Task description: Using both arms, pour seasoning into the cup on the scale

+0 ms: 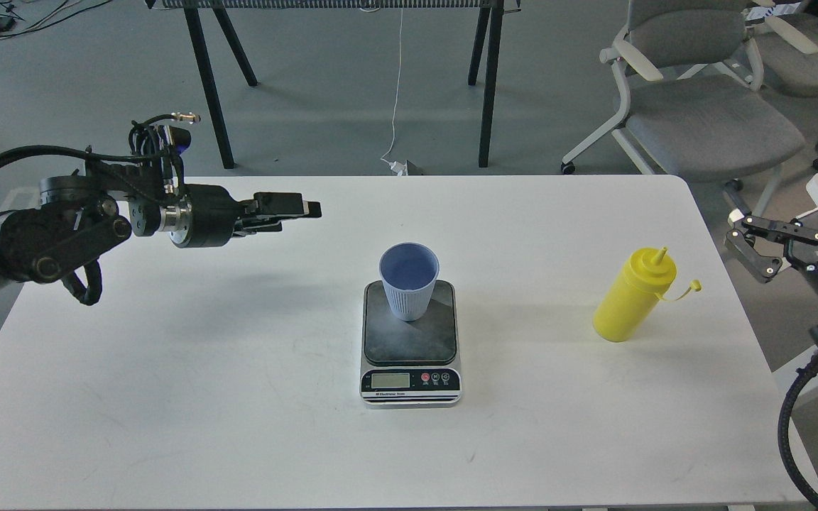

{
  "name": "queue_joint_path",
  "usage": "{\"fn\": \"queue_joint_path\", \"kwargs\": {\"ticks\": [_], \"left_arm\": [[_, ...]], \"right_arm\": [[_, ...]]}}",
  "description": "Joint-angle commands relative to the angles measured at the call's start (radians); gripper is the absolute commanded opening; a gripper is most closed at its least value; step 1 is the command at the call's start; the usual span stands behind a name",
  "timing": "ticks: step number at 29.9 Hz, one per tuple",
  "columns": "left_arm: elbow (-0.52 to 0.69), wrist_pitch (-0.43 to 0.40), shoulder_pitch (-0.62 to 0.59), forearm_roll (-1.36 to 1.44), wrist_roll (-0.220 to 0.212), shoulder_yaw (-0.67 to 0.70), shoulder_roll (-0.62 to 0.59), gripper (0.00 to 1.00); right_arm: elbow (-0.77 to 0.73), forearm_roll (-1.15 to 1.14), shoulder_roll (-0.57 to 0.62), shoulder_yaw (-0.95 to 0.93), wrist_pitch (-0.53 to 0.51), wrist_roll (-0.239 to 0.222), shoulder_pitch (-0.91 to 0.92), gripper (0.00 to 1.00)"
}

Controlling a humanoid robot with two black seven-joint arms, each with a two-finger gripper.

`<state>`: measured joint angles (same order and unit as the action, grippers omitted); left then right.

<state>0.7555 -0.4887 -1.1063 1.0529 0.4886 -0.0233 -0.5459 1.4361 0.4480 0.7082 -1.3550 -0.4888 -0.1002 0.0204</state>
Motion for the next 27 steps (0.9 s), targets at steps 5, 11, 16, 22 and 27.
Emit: {"fn": "queue_joint_path", "kwargs": {"ticks": [5,11,16,22,27], "left_arm": [[-0.01,0.0,0.002,-0.174,0.0,0.166,-0.049,1.0],[-0.061,0.0,0.019,-0.3,0.0,0.275,-0.063,1.0],[-0.104,0.0,0.049,-0.324,0.0,0.281,-0.065,1.0],[-0.111,0.0,0.089,-0.367,0.0,0.319,-0.066,1.0],[-0.111,0.0,0.095,-0.369,0.0,0.319,-0.066,1.0]], "right_arm": [[-0.348,-0.021,-0.031,0.246,0.0,0.001,0.355,1.0],[-0.511,-0.127,-0.17,0.246,0.0,-0.004,0.477,1.0],[-0.517,-0.134,-0.199,0.252,0.0,-0.003,0.484,1.0],[-0.519,-0.16,-0.217,0.254,0.0,-0.003,0.484,1.0],[-0.516,-0.164,-0.219,0.254,0.0,0.0,0.483,1.0]]}}
